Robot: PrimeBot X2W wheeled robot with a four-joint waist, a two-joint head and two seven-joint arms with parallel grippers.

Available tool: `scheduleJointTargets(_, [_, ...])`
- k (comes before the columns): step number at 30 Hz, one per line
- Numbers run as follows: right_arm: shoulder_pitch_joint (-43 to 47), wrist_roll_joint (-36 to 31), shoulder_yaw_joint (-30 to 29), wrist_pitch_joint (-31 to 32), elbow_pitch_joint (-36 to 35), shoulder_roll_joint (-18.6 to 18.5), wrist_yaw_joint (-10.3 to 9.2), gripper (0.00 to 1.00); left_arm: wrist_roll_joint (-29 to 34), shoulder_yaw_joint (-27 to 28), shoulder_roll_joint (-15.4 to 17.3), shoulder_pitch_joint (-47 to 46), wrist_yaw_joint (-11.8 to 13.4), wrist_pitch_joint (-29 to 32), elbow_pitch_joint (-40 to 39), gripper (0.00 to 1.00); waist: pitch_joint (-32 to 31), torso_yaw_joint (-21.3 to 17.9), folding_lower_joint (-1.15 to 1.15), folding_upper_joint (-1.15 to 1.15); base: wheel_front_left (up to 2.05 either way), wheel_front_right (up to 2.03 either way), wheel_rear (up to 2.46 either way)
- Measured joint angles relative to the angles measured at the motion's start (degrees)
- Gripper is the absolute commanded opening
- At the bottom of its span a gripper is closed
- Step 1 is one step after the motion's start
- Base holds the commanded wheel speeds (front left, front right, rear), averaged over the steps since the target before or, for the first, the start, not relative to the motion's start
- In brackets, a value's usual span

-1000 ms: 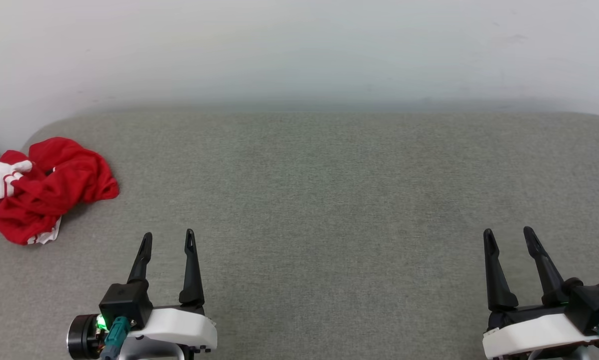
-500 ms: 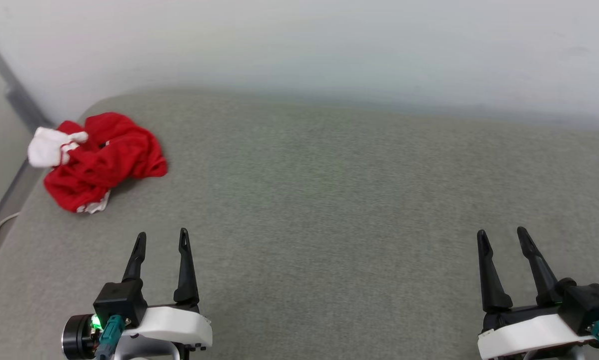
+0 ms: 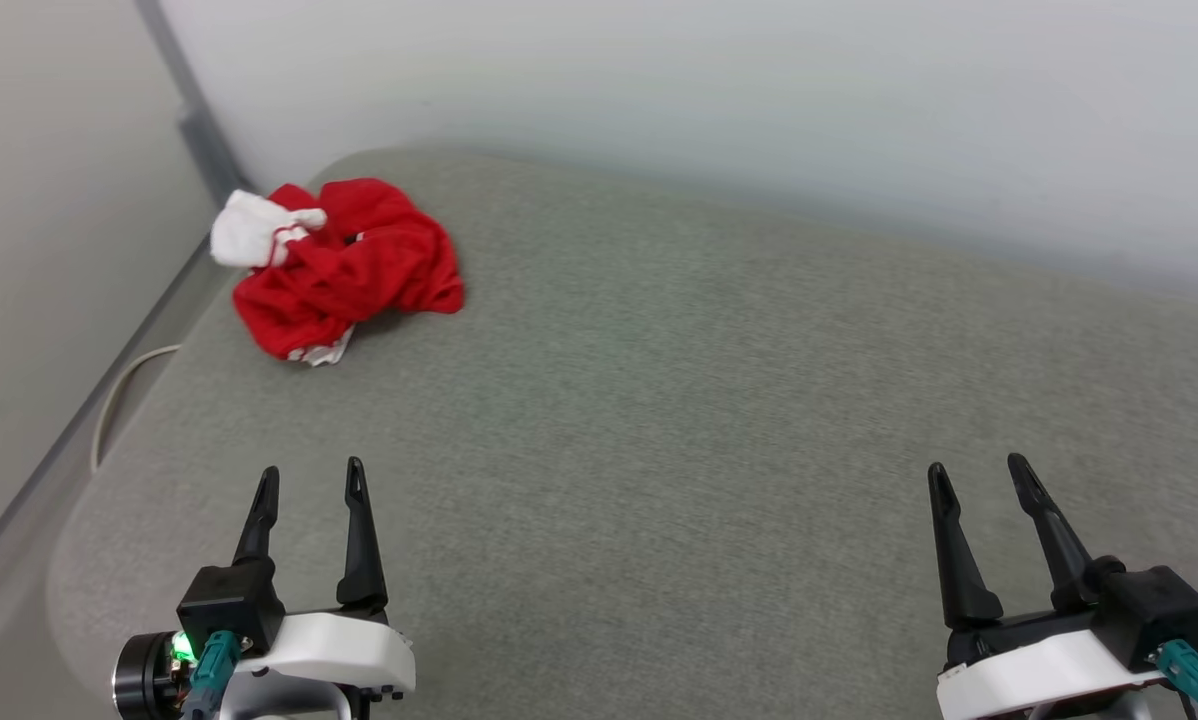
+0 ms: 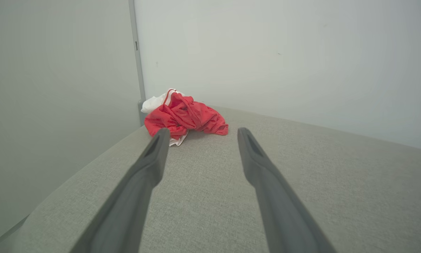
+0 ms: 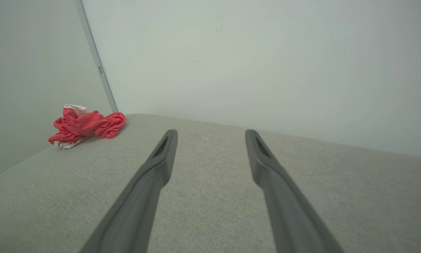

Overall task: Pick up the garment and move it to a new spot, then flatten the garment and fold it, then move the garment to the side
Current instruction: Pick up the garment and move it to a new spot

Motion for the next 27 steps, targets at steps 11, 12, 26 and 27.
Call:
scheduleJointTargets(11, [0.01,-0.64,1.51,0.00,0.13,0.00,0.00,1.00,-0.69,0.30,0.00,0.04,0.56,0.00,0.32,1.00,0.21,6.77,0.00,0.00,0.00,0.00,0.00])
scheduleJointTargets(12, [0.01,-0.73,1.55,0.00,0.14,0.00,0.00,1.00,-0.98,0.29,0.00,0.06,0.58,0.00,0.37,1.00,0.21,7.28,0.00,0.00,0.00,0.00,0.00])
scheduleJointTargets(26, [-0.08,-1.27,2.27,0.00,0.21,0.00,0.00,1.00,-1.72,1.09,-0.01,0.18,0.82,0.00,0.70,1.00,1.03,9.51,0.00,0.00,0.00,0.00,0.00])
scheduleJointTargets(27, [-0.14,-1.47,2.34,0.00,0.21,0.00,0.00,1.00,-1.85,1.30,-0.01,0.15,0.81,0.00,0.82,1.00,1.13,9.34,0.00,0.00,0.00,0.00,0.00])
